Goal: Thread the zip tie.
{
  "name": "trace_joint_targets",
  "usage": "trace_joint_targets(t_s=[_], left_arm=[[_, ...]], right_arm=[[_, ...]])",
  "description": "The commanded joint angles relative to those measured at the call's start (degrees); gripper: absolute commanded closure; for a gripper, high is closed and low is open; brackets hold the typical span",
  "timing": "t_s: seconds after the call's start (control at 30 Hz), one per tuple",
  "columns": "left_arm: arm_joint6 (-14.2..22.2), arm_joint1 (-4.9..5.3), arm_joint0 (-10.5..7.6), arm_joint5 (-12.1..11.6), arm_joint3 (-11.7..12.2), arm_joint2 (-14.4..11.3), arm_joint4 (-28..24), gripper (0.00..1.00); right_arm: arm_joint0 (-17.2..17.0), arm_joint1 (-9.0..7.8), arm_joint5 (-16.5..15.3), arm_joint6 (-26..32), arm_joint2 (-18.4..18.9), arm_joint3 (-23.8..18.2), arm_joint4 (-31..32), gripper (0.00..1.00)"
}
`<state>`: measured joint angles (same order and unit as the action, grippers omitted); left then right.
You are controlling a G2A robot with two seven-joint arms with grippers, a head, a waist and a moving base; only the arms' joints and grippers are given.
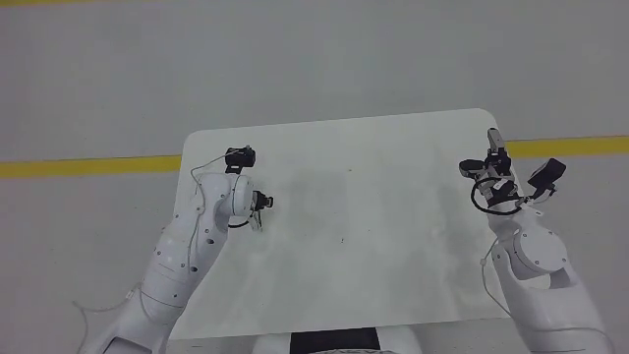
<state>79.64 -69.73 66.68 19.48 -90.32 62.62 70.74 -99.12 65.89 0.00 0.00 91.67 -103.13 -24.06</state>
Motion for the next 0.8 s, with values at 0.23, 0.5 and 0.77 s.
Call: trace_joint_targets(t_s=[0.23, 0.5, 0.77], left_arm=[[0.0, 0.0, 0.0, 0.0, 0.0, 0.0, 0.0, 0.0], [-1.3, -0.04, 0.84, -0.6, -1.6, -0.3, -0.8, 0.0], [0.0, -0.07, 1.37, -0.5, -3.2, -0.3, -3.1, 0.0]], right_arm=[[0.0, 0.0, 0.0, 0.0, 0.0, 0.0, 0.0, 0.0], [0.0, 0.0, 0.0, 0.0, 0.0, 0.0, 0.0, 0.0], [0.0, 0.0, 0.0, 0.0, 0.0, 0.0, 0.0, 0.0]])
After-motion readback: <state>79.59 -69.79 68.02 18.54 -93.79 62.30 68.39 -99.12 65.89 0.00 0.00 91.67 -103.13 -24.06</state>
